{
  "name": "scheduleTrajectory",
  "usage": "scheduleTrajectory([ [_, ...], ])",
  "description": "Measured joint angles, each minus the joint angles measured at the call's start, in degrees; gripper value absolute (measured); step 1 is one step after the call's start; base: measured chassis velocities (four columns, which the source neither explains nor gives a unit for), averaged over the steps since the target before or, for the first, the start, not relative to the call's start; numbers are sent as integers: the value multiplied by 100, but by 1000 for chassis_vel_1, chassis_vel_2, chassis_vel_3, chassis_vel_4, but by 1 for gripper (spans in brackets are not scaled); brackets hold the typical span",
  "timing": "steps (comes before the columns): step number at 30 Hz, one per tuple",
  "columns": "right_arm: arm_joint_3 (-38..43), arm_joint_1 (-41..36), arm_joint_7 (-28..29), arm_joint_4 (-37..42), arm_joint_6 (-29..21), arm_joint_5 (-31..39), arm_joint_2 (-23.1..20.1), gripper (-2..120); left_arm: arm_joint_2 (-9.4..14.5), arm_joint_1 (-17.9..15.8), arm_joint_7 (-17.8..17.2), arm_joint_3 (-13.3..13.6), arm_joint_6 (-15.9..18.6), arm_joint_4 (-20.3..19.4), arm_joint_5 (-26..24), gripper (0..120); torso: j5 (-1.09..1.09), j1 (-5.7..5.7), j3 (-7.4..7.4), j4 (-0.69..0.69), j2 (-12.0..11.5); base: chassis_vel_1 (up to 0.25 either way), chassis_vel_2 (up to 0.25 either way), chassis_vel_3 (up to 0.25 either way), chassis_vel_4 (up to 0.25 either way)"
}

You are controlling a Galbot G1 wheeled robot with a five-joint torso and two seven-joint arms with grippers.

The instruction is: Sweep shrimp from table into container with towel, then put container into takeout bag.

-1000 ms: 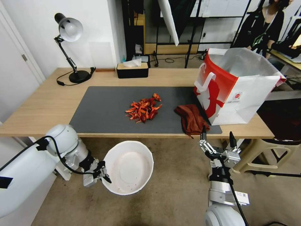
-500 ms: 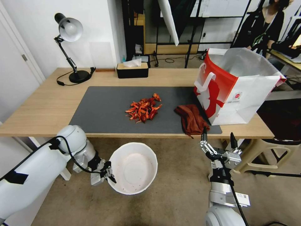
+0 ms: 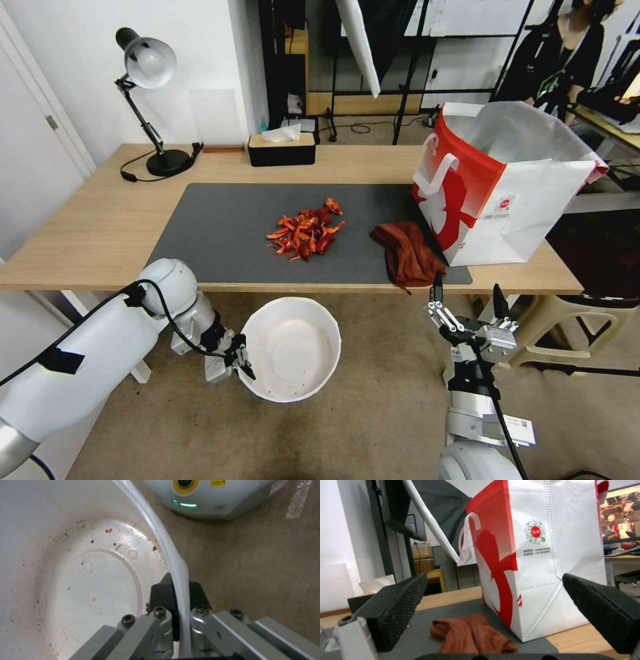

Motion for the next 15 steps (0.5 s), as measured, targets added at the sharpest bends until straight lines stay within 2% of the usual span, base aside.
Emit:
scheduleTrajectory([
  [11,-28,-3,-3,-44,20,-42,44,100,-101,-271,0,222,3,61,6,0,0,0,0,0,0,0,0,0,0],
  [15,-37,13,-7,-56,18,-46,49,100,-211,-326,1,284,3,173,91,0,0,0,0,0,0,0,0,0,0],
])
